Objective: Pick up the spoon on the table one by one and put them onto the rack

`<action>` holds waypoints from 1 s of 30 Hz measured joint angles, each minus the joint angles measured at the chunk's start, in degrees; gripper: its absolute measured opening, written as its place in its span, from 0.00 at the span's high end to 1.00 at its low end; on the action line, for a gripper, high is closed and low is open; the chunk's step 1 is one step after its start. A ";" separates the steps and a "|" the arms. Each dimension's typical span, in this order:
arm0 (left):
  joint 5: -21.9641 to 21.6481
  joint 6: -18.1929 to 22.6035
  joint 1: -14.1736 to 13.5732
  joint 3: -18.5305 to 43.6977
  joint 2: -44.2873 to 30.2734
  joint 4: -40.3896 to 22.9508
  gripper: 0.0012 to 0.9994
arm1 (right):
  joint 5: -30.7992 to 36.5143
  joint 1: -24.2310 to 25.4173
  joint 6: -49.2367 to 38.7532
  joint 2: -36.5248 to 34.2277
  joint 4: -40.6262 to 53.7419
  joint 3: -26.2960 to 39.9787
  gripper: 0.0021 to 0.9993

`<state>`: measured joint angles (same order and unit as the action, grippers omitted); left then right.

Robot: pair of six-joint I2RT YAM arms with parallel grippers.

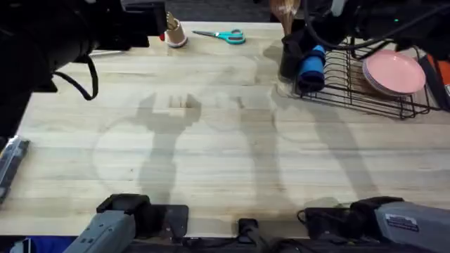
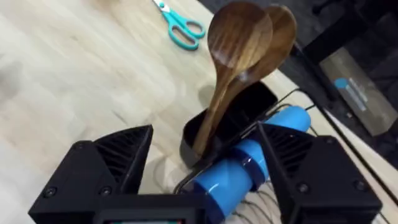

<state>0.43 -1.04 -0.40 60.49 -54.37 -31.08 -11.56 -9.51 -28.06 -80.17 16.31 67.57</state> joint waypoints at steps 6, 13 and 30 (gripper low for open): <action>0.00 0.02 0.00 0.00 0.00 -0.01 0.01 | 0.01 0.01 1.96 4.60 6.22 0.00 0.01; 0.00 0.01 0.00 0.00 0.00 0.00 0.01 | 4.02 0.00 6.71 11.28 10.83 0.00 0.01; 0.00 0.01 0.00 0.00 0.00 0.01 0.01 | 27.44 0.05 29.07 22.31 17.52 0.00 0.01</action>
<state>0.43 -1.03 -0.40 60.49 -54.37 -31.07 15.88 -9.45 1.00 -57.87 33.83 67.57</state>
